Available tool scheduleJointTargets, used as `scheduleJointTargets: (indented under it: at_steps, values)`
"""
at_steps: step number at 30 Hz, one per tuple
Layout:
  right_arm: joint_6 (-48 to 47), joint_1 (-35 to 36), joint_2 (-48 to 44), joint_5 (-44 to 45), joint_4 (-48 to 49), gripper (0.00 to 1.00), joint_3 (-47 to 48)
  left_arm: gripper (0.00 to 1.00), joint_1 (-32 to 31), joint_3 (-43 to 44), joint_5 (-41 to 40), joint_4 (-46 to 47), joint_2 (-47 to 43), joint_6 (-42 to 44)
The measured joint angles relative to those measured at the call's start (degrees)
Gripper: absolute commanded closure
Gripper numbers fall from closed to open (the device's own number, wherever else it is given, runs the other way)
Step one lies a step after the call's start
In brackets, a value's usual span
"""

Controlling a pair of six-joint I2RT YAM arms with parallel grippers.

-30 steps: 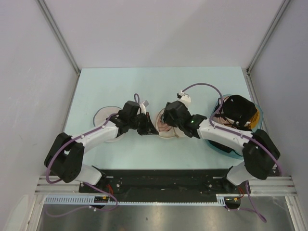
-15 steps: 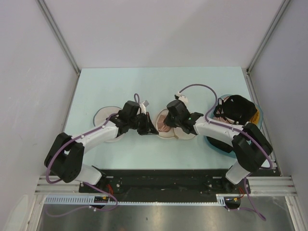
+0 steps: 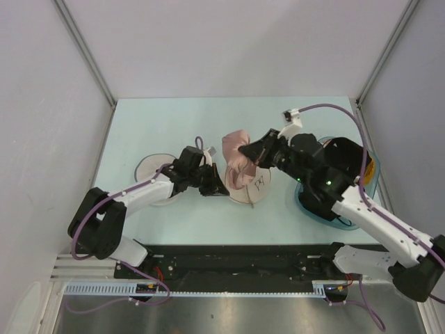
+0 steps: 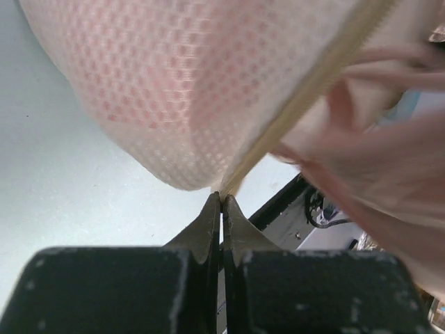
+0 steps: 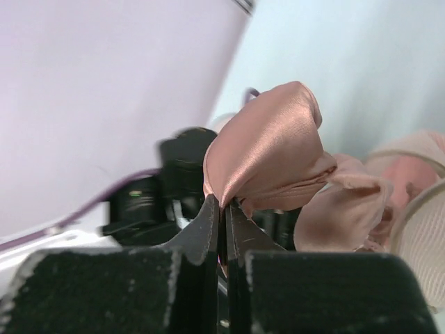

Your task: Unzip the laundry bag and remove the bra

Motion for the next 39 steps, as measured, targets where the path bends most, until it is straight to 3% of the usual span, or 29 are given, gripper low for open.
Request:
scheduleJointTargets:
  at_steps: [7, 17, 26, 39]
  values:
    - [-1.6, -3.3, -9.3, 3.0, -2.1, 1.00, 2.9, 0.99, 0.0, 0.0, 0.0, 0.0, 0.2, 0.0]
    - [-9.8, -6.5, -18.0, 24.5, -15.8, 1.00, 13.2, 1.00, 0.0, 0.3, 0.0, -0.4, 0.2, 0.1]
    - [-20.5, -6.5, -21.5, 42.6, -21.0, 1.00, 25.2, 1.00, 0.1, 1.4, 0.2, -0.4, 0.2, 0.1]
    - [-23.8, -4.9, -23.2, 54.8, -27.7, 1.00, 21.4, 0.99, 0.1, 1.5, 0.2, -0.5, 0.2, 0.1]
